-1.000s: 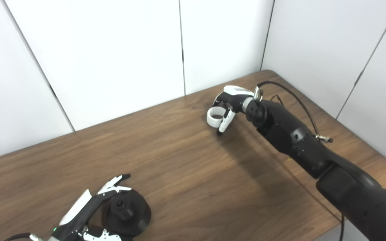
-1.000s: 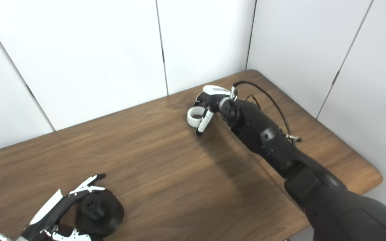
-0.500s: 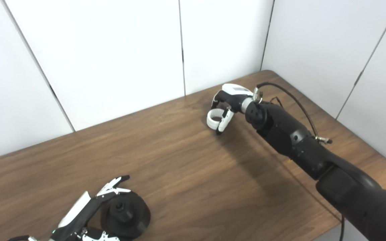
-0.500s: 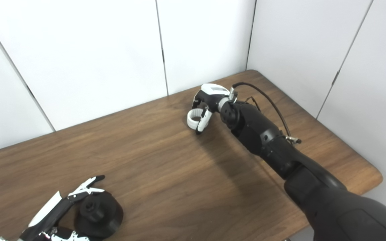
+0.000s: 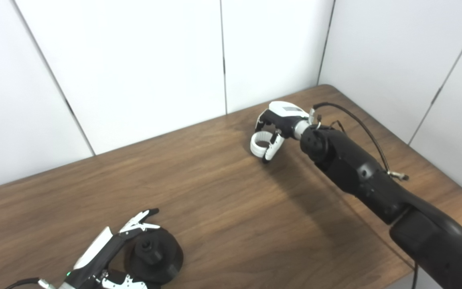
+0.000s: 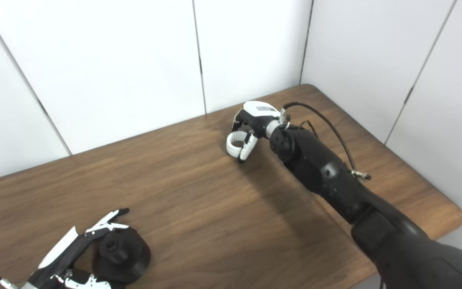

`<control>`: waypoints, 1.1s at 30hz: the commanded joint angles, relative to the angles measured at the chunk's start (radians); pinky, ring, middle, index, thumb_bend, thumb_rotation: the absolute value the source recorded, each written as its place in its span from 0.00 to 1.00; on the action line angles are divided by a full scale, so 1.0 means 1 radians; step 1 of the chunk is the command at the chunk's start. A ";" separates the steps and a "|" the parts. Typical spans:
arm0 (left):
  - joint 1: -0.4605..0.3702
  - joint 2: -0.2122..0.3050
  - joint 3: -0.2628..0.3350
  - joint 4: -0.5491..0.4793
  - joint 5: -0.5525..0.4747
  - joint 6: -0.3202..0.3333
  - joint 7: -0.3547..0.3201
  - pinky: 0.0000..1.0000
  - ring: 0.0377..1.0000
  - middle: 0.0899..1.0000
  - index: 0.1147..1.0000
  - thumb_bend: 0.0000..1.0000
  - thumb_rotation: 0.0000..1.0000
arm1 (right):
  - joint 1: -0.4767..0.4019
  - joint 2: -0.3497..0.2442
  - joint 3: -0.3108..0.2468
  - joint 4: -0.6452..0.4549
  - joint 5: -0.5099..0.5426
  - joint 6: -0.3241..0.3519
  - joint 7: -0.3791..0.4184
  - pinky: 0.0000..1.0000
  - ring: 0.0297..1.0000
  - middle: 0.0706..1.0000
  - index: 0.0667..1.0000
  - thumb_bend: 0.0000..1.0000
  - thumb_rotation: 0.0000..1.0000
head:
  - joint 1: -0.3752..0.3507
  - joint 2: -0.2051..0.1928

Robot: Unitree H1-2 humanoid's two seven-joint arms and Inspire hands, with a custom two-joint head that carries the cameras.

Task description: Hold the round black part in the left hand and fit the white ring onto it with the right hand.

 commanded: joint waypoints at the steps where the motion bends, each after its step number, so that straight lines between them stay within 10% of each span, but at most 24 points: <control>1: 0.038 0.036 -0.024 0.037 0.050 0.050 -0.074 0.98 1.00 0.98 0.42 0.52 0.06 | -0.041 -0.031 -0.012 -0.062 -0.009 -0.025 -0.004 0.76 0.84 0.77 0.45 0.52 0.13 | 0.012 0.007; 14: 0.031 0.012 -0.029 0.031 0.085 0.071 -0.055 0.97 1.00 0.98 0.42 0.52 0.06 | -0.016 -0.023 -0.017 -0.245 -0.010 -0.032 0.055 0.80 0.85 0.77 0.44 0.52 0.13 | 0.114 0.047; 33: 0.010 -0.091 -0.055 0.021 0.231 0.152 -0.011 0.92 1.00 0.97 0.41 0.52 0.07 | 0.050 -0.064 -0.046 -0.463 0.078 -0.128 0.179 0.75 0.86 0.79 0.44 0.52 0.13 | 0.471 0.122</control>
